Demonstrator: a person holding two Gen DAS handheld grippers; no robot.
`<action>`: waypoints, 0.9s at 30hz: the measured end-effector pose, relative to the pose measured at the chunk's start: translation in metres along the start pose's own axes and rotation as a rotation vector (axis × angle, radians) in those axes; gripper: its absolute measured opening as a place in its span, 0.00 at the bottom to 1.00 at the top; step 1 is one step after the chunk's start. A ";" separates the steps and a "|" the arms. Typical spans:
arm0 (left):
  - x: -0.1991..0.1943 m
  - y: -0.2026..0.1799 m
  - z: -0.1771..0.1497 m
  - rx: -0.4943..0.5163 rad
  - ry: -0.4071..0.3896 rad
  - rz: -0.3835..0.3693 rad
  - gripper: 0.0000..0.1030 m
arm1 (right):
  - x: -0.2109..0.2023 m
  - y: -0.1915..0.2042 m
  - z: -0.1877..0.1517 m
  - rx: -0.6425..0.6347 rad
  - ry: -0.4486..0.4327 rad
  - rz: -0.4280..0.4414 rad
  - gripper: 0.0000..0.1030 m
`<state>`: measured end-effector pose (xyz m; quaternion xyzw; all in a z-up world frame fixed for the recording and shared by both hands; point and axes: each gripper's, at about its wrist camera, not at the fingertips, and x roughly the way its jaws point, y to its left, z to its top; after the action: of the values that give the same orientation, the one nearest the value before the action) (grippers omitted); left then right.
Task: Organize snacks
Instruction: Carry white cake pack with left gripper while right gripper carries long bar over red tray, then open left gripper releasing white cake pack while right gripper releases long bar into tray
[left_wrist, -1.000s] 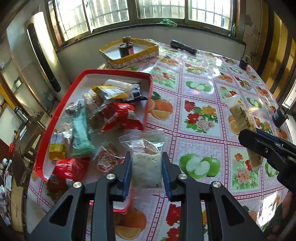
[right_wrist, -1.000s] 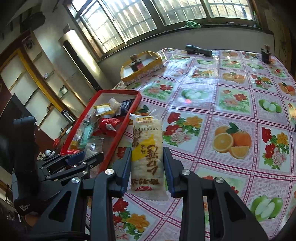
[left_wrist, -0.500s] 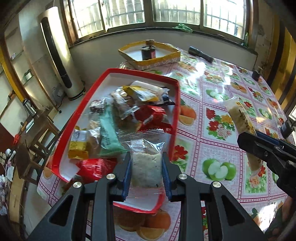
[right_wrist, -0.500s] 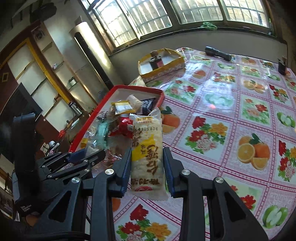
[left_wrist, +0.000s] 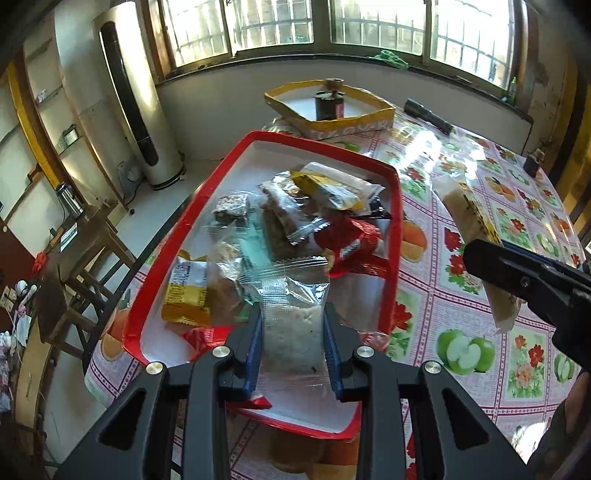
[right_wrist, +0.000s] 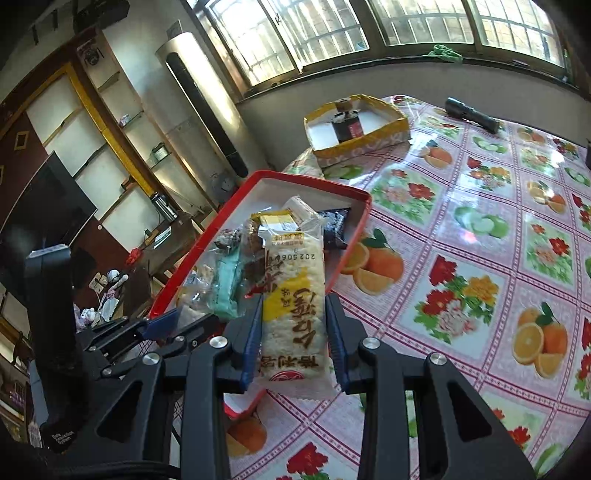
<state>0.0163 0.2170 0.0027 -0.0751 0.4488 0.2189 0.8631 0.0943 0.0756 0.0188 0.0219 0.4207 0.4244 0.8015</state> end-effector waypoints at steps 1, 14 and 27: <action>0.001 0.002 0.001 -0.004 0.000 0.002 0.28 | 0.002 0.001 0.001 -0.002 0.001 0.003 0.34; 0.009 0.017 0.005 -0.032 -0.002 0.027 0.28 | 0.026 0.008 0.014 -0.022 0.023 0.015 0.34; 0.040 0.030 0.012 -0.057 0.040 0.047 0.34 | 0.102 0.020 0.039 -0.053 0.092 0.026 0.34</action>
<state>0.0318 0.2603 -0.0206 -0.0934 0.4613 0.2504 0.8460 0.1374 0.1719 -0.0149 -0.0135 0.4454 0.4465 0.7759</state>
